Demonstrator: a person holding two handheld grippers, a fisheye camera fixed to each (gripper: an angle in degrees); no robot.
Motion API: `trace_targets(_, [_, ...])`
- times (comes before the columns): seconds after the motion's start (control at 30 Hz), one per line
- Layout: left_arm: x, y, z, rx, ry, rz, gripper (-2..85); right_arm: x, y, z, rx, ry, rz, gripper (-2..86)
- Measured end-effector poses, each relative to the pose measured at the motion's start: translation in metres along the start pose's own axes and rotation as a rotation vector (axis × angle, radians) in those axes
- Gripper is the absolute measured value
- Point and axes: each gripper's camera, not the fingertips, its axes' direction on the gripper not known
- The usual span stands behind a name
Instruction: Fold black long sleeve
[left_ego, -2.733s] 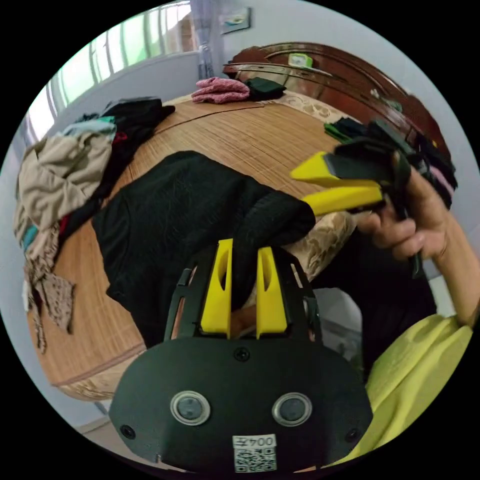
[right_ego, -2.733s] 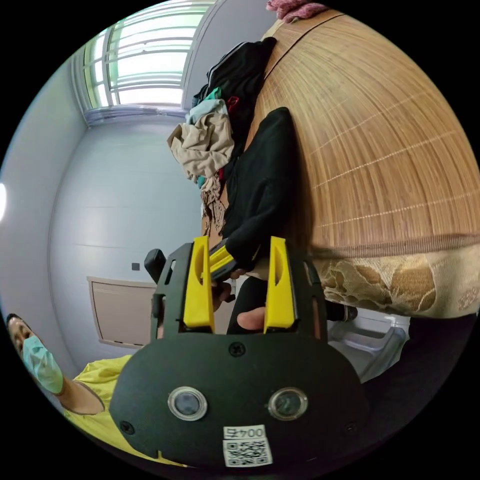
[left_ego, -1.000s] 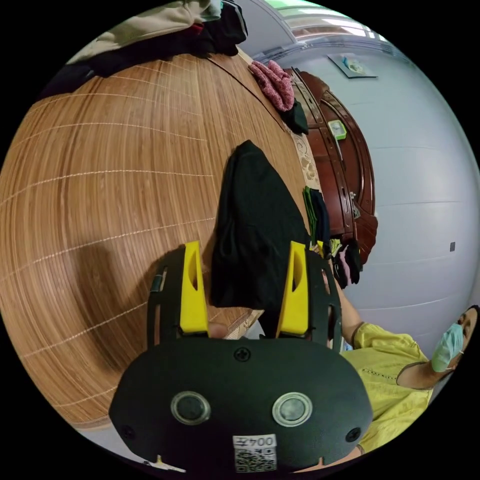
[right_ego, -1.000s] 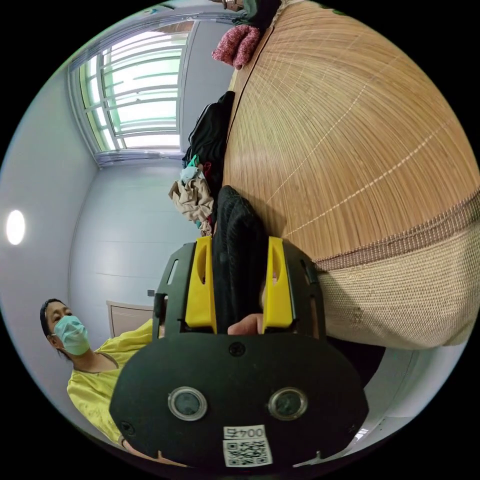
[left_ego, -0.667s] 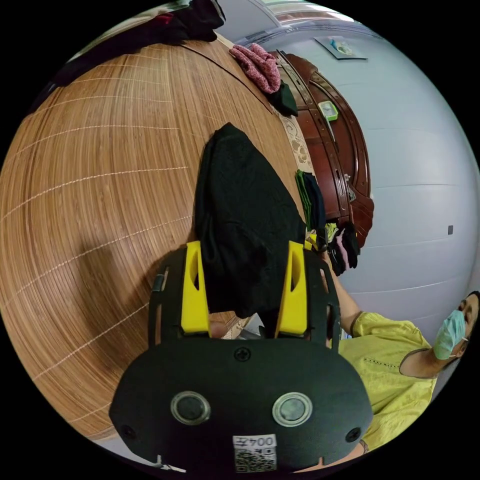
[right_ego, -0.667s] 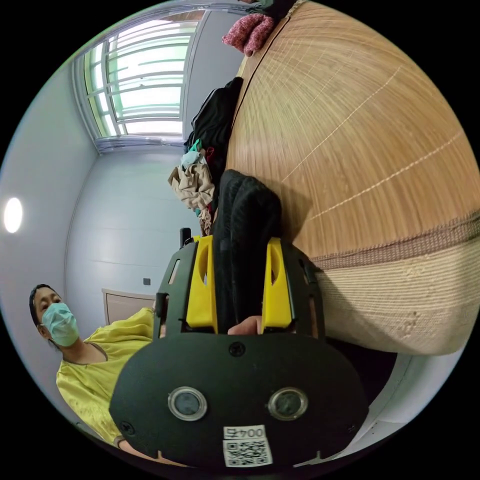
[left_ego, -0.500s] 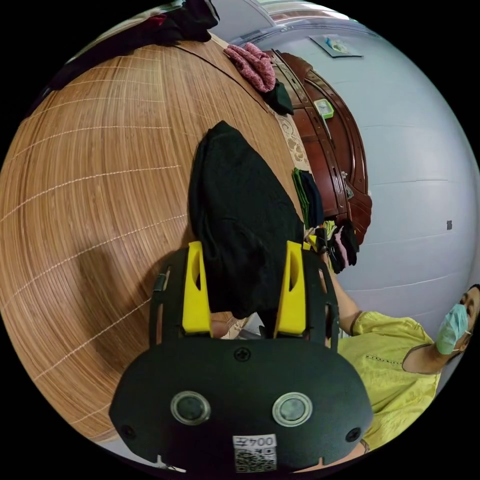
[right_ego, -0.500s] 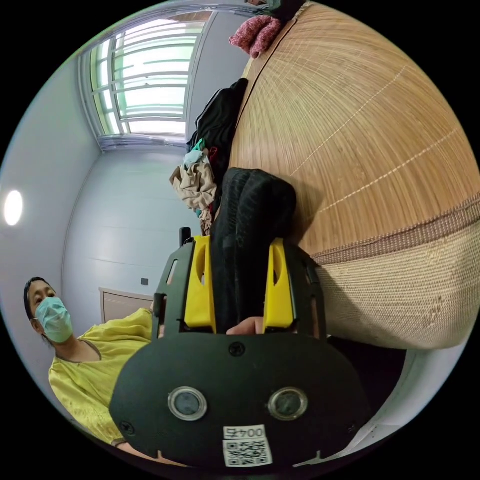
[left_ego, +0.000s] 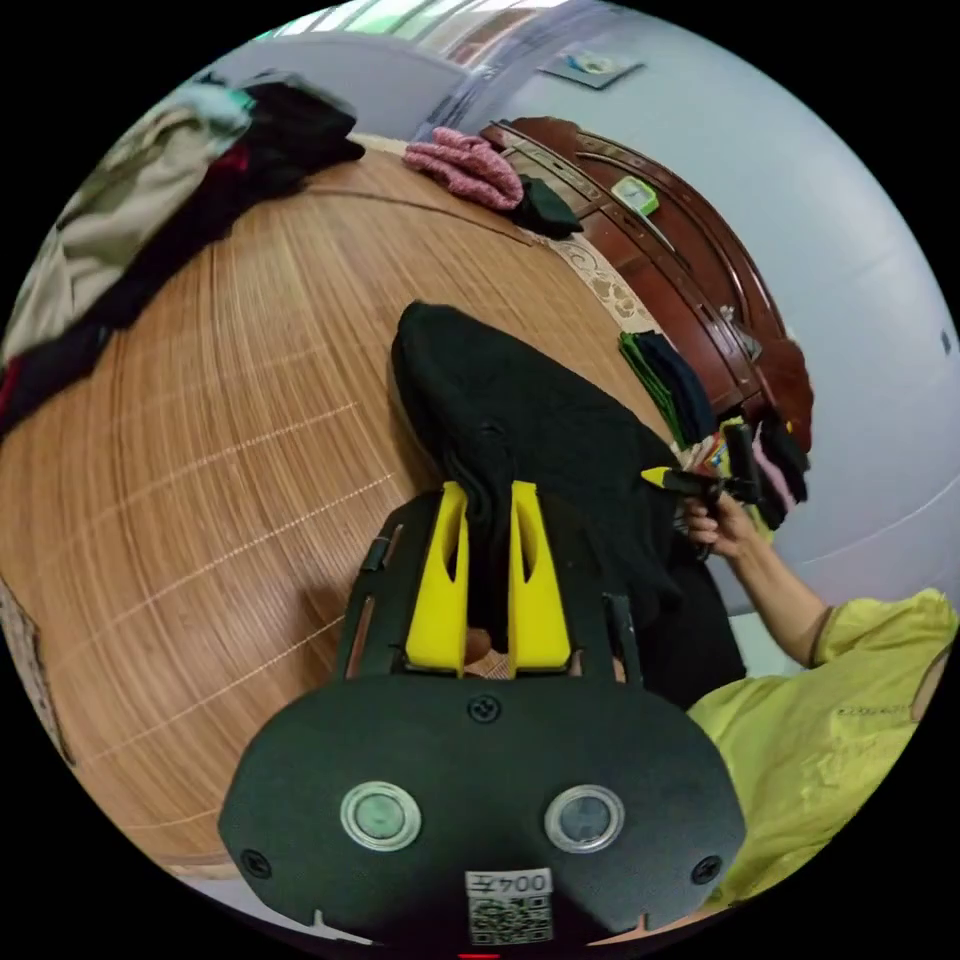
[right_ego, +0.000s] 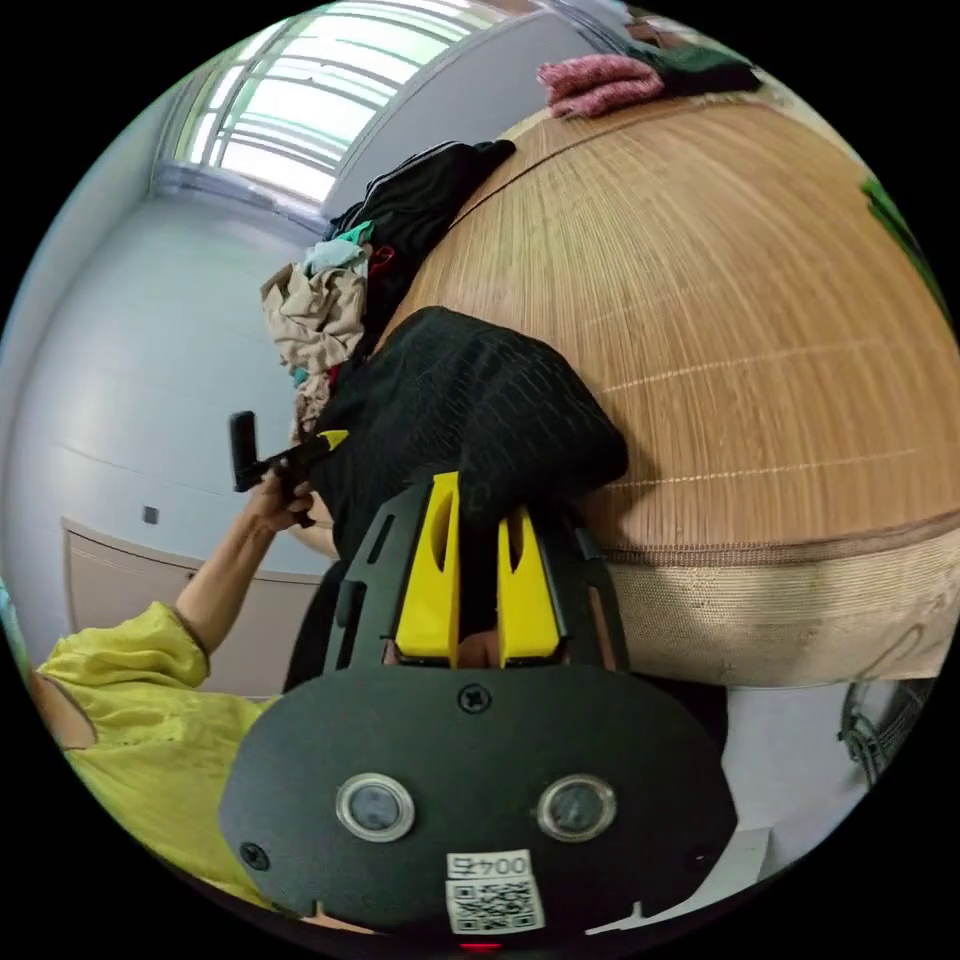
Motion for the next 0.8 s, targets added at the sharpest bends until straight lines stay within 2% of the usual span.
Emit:
trace_targets(0.13, [0.063,0.002,-0.002,0.02,-0.159,0.148,5.9,-0.043,0.012,-0.018,0.041,0.138,-0.094,6.0])
trace_targets(0.3, [0.141,0.001,0.007,0.036,-0.295,0.304,5.6,-0.067,0.031,-0.043,0.092,0.201,-0.138,5.7])
trace_targets(0.63, [0.26,-0.025,0.043,0.106,-0.333,0.433,5.2,-0.058,0.085,-0.133,0.251,0.271,-0.095,5.4])
trace_targets(0.8, [0.333,-0.067,0.088,0.096,-0.286,0.504,4.9,-0.039,0.105,-0.189,0.313,0.338,-0.056,5.3])
